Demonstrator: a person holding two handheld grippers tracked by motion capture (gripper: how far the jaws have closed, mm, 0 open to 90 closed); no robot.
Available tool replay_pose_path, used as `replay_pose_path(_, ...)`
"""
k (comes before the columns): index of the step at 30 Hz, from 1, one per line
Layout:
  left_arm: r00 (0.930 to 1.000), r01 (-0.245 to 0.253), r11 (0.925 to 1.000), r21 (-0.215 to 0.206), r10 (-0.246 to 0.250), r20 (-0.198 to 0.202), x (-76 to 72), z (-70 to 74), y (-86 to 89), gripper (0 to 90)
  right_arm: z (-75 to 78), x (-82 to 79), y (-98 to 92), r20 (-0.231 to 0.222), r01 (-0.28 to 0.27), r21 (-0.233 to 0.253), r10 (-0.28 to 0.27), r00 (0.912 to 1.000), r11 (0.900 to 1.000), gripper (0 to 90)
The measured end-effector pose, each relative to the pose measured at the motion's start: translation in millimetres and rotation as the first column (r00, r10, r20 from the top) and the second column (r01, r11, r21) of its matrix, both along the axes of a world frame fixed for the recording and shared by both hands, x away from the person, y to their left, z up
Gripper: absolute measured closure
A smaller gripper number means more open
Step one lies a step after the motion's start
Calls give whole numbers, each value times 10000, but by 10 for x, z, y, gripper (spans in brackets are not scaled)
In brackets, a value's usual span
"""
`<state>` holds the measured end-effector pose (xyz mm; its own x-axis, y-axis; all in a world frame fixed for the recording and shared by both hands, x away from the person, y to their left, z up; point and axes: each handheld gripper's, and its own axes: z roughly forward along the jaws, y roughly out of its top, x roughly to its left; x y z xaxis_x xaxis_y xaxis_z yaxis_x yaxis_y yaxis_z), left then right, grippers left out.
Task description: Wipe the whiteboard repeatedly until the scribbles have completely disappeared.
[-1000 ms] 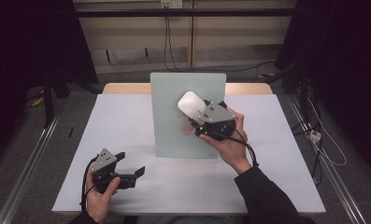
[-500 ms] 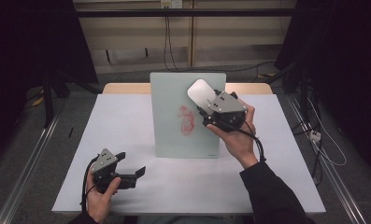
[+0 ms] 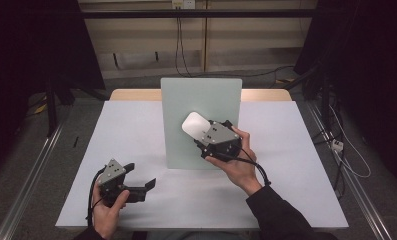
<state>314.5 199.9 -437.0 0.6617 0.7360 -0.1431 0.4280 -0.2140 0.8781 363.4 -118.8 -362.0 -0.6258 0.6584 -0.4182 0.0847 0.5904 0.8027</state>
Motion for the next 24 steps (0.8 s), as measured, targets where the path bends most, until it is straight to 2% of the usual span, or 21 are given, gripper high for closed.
replay_pose_path(5, 10000, -18, 10000, 3, 18, 27, -2, 3, 2, 43, 21, 14, -18, -12, -63, 20, 63, 10000, 10000, 313)
replay_pose_path(16, 10000, -23, 10000, -10, 23, 19, -1, 3, 4, 43, 354, 113, -260, 669, 710, 640, -752, 9949, 9954, 313)
replay_pose_path(19, 10000, -20, 10000, 2, 20, 14, -2, 2, 2, 43, 357, 111, -259, 748, 788, 608, -833, 9937, 9950, 313)
replay_pose_path(24, 10000, -40, 10000, -23, 40, 30, -6, 3, 1, 43, 282, 90, -191, 629, 635, 498, -666, 9958, 9967, 313)
